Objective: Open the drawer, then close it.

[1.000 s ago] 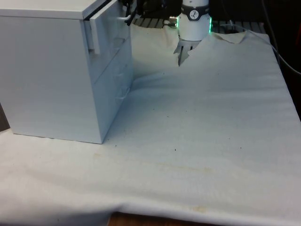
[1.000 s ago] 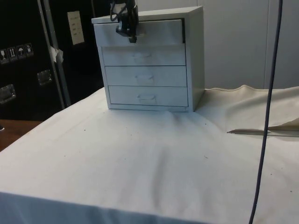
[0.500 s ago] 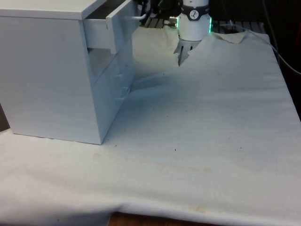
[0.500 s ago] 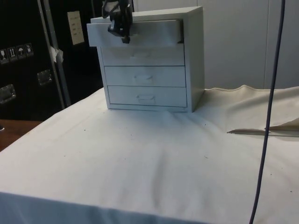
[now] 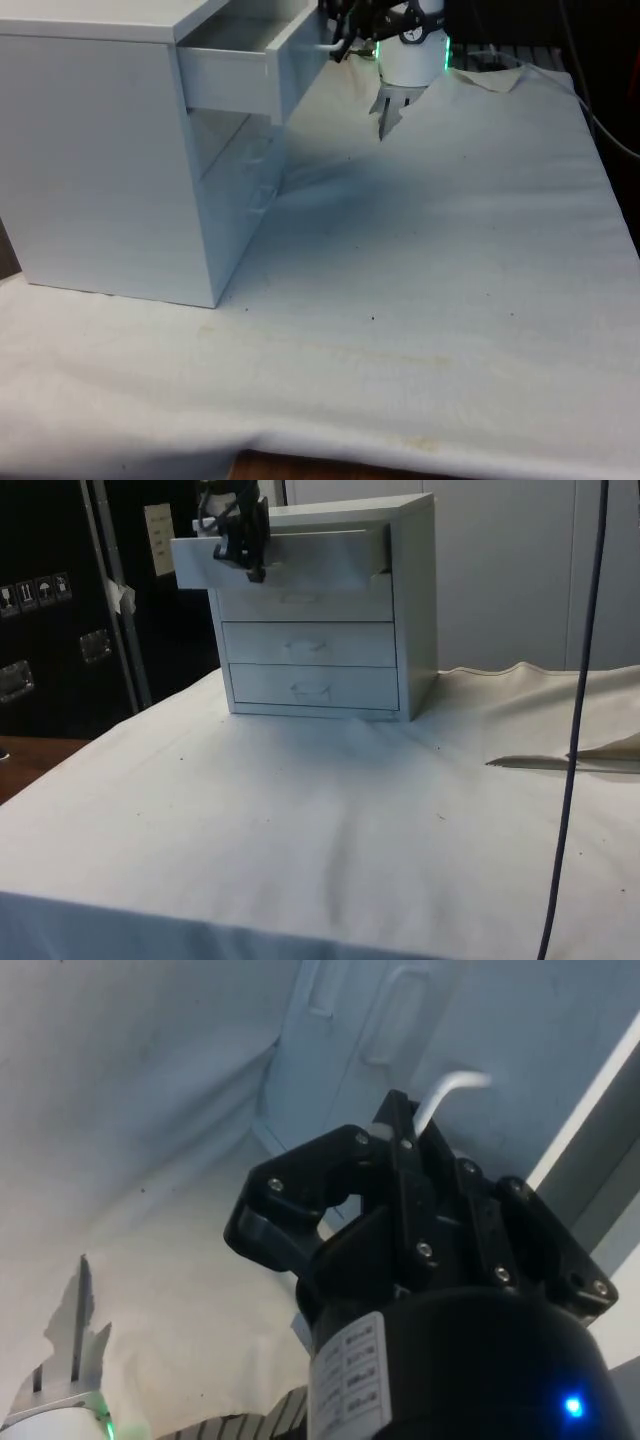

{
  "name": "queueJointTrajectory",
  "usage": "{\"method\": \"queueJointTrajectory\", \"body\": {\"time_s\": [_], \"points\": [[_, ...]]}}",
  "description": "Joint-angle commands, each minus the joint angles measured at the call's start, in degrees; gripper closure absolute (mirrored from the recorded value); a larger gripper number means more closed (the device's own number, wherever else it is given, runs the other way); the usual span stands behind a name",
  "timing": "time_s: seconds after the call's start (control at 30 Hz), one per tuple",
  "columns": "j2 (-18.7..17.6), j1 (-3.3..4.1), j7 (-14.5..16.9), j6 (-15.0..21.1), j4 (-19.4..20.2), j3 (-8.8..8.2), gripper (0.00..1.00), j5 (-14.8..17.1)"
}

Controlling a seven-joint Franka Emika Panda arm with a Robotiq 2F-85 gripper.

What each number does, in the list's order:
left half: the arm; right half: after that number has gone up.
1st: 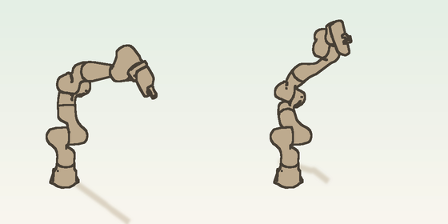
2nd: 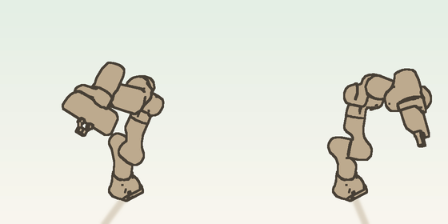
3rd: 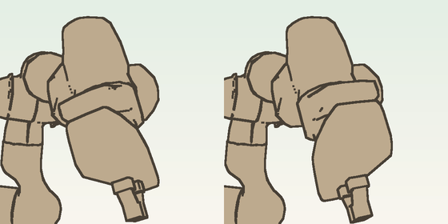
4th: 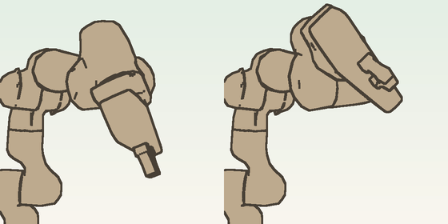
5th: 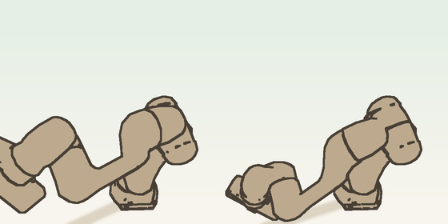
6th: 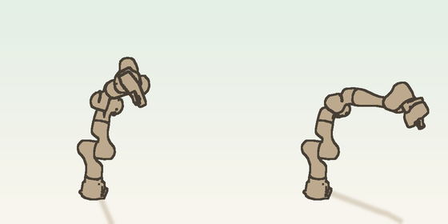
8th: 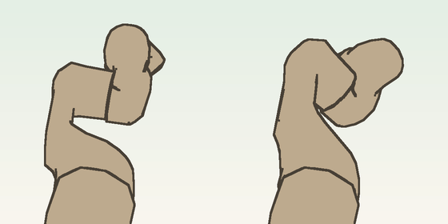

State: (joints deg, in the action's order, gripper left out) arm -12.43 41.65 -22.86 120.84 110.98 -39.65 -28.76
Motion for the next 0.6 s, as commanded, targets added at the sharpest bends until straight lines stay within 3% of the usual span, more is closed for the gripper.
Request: {"method": "queueJointTrajectory", "body": {"time_s": [0.0,0.13,0.17,0.2,0.47,0.57], "points": [[-0.2,0.46,-0.5,-0.4,-0.6,0.69,1.0,0.9],[-0.5,0.57,-1.3,-1.2,-1.0,1.55,1.0,0.7],[-0.2,0.11,-1.0,-0.9,-0.6,1.2,1.0,0.0],[-0.6,0.63,-1.5,-1.4,-1.1,1.78,1.0,0.6],[-0.7,0.52,-3.6,-2.6,-1.8,3.95,1.0,0.0],[-1.1,0.86,-4.6,-3.2,-2.5,4.87,1.0,0.4]]}}
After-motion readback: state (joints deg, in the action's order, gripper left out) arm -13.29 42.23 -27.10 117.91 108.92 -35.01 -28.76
